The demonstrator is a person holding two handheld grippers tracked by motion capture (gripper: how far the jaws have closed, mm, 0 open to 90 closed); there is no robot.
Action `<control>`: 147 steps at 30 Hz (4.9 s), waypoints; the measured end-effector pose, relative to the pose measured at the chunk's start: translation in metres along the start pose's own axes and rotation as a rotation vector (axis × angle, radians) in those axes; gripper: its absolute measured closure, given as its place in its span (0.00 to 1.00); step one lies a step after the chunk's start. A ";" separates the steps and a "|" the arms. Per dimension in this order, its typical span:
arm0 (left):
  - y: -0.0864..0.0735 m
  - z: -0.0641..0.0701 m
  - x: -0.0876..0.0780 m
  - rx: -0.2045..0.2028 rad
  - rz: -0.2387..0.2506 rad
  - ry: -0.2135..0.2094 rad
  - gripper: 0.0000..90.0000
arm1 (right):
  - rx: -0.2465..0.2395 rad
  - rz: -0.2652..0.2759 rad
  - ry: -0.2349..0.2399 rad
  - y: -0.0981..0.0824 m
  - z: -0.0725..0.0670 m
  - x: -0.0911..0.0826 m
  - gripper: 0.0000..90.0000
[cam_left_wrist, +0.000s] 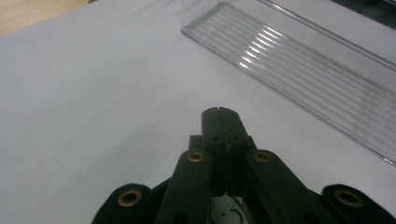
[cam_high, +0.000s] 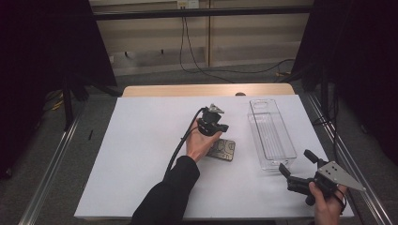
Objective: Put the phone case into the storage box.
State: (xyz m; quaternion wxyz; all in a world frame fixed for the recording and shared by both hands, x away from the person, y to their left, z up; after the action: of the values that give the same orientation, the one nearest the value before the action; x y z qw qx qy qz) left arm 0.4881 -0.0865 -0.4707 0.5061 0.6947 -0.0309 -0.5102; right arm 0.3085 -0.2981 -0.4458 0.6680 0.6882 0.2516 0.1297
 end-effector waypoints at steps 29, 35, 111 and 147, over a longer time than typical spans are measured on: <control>-0.026 0.014 0.028 0.014 -0.177 -0.021 1.00 | 0.000 0.000 0.001 -0.001 0.000 -0.003 0.00; -0.029 0.019 0.025 0.019 -0.176 -0.037 1.00 | -0.002 -0.002 -0.002 -0.001 0.000 -0.002 0.00; -0.088 0.048 -0.040 0.096 -0.188 -0.179 1.00 | -0.006 -0.010 -0.002 -0.001 -0.001 -0.002 0.00; -0.123 0.033 -0.080 0.039 -0.216 -0.212 1.00 | -0.007 -0.011 -0.002 -0.002 -0.001 -0.002 0.00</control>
State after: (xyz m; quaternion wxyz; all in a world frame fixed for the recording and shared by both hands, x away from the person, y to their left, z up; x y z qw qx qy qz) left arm 0.3672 -0.0038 -0.5056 0.4285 0.6462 -0.0192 -0.6313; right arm 0.3059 -0.2981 -0.4470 0.6714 0.6845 0.2544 0.1264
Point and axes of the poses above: each handheld gripper's, and its own axes: x roughly forward along the jaws, y roughly out of its top, z roughly to its right, the point moved 8 cm from there along x, roughly forward along the jaws, and after that the axes turned 11 degrees about y, right-handed, at the moved point
